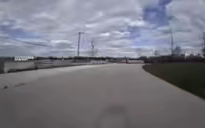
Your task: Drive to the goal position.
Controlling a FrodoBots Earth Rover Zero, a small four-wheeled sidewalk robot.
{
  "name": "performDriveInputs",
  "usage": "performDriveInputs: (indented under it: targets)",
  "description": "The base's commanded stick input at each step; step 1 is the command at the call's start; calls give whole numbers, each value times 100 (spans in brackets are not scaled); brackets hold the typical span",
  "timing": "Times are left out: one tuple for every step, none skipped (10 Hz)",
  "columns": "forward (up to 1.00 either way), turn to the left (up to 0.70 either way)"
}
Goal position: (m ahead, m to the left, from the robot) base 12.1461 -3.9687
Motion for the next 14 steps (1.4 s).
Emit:
performDriveInputs:
  targets:
    - [100, 0]
    - [100, -22]
    - [100, -39]
    - [100, -36]
    - [100, -1]
    - [100, 0]
    - [100, 0]
    - [100, 0]
    - [100, -1]
    - [100, -16]
    - [100, -39]
    - [100, -38]
    - [100, -36]
    - [100, 0]
